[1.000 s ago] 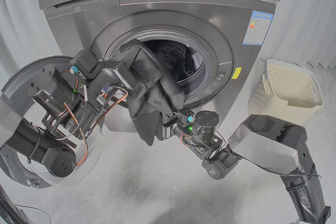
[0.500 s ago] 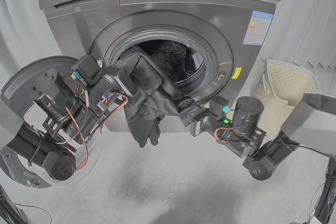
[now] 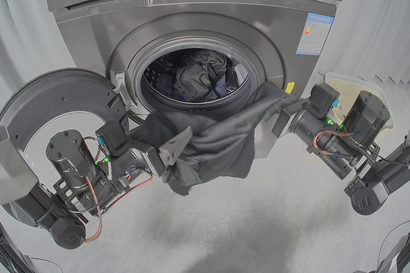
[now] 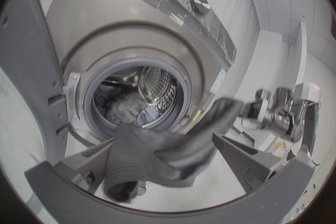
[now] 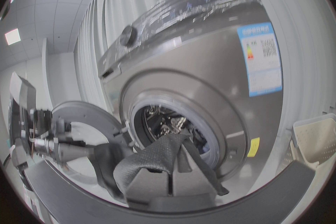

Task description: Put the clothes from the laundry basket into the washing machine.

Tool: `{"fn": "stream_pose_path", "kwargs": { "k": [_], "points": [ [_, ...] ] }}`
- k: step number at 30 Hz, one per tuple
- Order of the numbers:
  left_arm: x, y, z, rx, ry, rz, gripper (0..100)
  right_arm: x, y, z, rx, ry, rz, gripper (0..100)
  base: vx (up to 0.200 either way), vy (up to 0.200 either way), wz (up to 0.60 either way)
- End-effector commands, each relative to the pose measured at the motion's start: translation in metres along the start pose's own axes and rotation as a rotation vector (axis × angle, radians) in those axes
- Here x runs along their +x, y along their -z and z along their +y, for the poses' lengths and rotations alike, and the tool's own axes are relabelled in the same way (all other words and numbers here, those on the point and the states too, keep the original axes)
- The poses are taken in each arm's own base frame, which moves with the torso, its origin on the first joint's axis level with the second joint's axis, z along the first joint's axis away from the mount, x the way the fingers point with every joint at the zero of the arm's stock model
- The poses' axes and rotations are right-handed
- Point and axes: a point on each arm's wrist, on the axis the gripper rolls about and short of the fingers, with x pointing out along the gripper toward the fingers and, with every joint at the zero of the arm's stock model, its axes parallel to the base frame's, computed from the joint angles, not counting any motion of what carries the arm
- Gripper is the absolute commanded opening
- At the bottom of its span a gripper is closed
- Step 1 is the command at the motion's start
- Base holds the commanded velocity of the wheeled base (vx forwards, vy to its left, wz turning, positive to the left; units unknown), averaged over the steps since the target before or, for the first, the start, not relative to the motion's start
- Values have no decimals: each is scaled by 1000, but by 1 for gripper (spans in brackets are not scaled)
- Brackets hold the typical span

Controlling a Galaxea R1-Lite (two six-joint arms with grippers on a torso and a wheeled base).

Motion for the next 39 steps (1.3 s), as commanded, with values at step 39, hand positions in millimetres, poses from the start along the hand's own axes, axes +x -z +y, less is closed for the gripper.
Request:
{"fn": "stream_pose_path", "kwargs": {
  "k": [39],
  "points": [
    [22,86,-20,9,89,265,100,28,-21,17,82,54,-139,0,0,0,0]
  ]
}}
